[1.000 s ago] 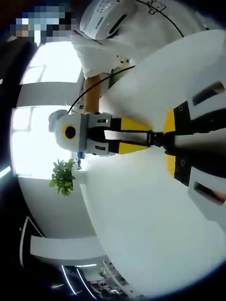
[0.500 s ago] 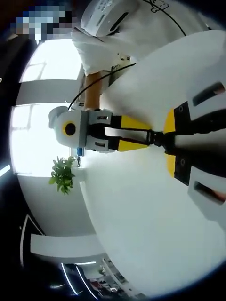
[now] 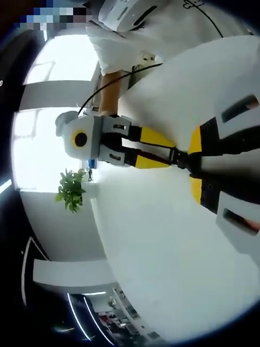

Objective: Snap the two parts of the plastic buckle together until the buckle closes and remains connected.

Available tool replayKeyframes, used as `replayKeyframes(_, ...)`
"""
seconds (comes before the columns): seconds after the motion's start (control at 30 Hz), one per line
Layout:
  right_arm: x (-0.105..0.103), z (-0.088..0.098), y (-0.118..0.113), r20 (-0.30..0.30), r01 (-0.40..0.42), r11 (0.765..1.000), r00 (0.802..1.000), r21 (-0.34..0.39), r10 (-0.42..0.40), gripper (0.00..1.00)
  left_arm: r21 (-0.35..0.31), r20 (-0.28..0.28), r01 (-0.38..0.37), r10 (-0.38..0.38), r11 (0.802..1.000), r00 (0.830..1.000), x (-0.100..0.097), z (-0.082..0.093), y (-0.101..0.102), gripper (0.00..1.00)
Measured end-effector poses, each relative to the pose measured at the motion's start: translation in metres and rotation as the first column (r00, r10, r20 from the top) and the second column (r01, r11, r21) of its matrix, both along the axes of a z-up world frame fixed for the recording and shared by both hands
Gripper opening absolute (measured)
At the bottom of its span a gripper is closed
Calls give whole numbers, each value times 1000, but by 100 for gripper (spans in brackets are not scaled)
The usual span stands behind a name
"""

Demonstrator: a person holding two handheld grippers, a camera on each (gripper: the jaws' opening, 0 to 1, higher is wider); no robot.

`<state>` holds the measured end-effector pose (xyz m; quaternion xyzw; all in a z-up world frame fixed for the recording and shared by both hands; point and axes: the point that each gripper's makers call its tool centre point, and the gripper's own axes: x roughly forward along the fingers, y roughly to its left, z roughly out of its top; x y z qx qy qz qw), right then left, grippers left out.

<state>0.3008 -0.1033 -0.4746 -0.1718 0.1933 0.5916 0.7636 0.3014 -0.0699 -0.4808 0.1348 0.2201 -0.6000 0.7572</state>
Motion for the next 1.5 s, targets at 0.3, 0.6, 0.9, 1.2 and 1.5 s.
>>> replayKeyframes(0.3,-3,-1,2,26,-51,998,998,-41,52,8,9,9,18,-18,1000,1000,-3,1,1,9)
replayKeyframes(0.6,0,2,15,37,-85,996,996,-38,86,7,13,42,34,-35,999,999,-2,3,-5,8)
replayKeyframes(0.9,-7,4,12,39,-115,989,992,-92,119,8,51,40,37,-39,998,998,-9,3,-13,10)
replayKeyframes(1.2,-7,3,10,45,-110,990,992,-89,115,8,41,44,43,-45,998,998,-15,3,-8,10)
replayKeyframes(1.5,11,3,8,33,-98,994,994,-58,100,8,19,28,42,-42,999,999,0,6,-2,10)
